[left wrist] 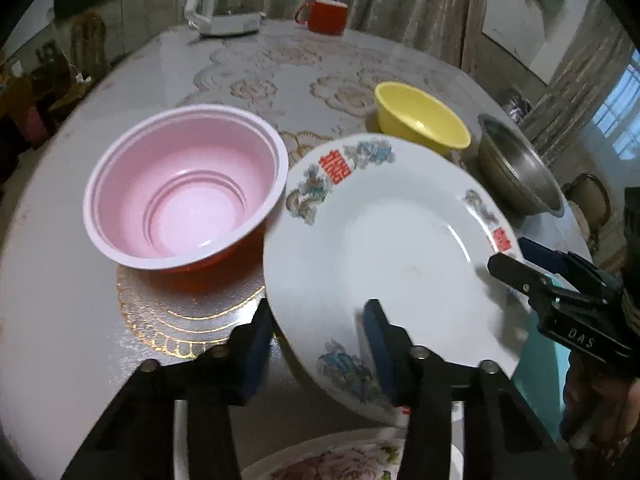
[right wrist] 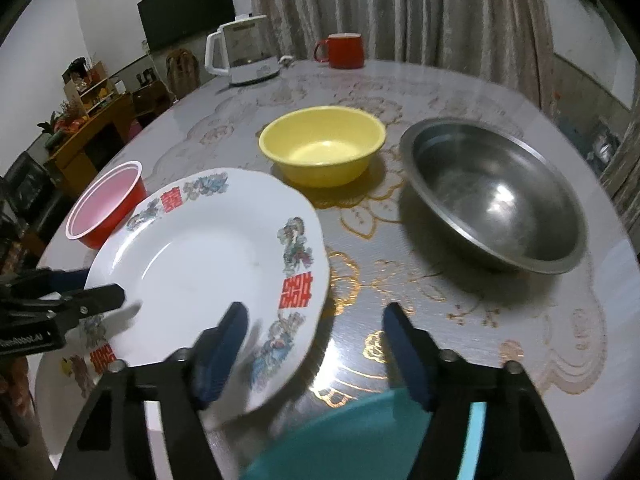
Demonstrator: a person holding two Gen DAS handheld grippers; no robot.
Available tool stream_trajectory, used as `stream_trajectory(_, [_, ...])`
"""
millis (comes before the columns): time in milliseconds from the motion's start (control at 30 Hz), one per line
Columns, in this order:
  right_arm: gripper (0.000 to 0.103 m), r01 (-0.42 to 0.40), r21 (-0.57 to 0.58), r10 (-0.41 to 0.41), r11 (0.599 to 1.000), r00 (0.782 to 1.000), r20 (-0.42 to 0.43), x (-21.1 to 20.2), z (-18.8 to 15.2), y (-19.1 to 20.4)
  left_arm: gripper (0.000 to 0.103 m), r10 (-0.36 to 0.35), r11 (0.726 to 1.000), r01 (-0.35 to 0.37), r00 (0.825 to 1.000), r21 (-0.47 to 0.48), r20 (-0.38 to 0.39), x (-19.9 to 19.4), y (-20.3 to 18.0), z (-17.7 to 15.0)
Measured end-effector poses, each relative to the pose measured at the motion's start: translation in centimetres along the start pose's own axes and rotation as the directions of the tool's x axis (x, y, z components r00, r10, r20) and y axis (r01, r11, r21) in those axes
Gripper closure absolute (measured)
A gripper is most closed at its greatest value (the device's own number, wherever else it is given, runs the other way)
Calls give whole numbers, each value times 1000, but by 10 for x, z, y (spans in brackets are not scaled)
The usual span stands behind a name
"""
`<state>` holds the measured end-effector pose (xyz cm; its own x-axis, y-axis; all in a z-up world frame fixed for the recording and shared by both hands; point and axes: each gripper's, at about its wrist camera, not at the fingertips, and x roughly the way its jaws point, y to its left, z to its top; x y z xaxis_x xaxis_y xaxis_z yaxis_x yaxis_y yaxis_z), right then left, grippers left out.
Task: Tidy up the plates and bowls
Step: 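Move both grippers to the red-character white plate rim and close on it, then lift the red-character plate with both grippers and carry it over the turquoise plate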
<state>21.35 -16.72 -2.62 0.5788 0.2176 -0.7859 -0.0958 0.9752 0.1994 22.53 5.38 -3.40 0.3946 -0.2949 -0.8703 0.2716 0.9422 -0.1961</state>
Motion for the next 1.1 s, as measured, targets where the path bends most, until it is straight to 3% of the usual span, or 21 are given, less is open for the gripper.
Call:
stream_trajectory(267, [54,-61,12,62,998,998,-30,20,3,1,60,-11,999,12,1000,47,-12,6,-3,3])
stream_trajectory(400, [55,-63,-20,63,998,998,-25,23,5,7,59,-5,998,6,1000,67,-16,5,-4,3])
stream_trajectory(467, [63,-81,-40,80,996,996,-26,24,6,11,59,-2,998,3,1000,68,-15,8,-6,5])
stream_trajectory(800, [70,-71,-35,70,997,997,-28,18,4,9,59,16,997,-17,1000,70,14,6,-9,0])
stream_trajectory(1100, [71,-46,-56,48,997,999,27,-6,-3,14,59,-29,999,26,998,44,61,-3,-12,-5])
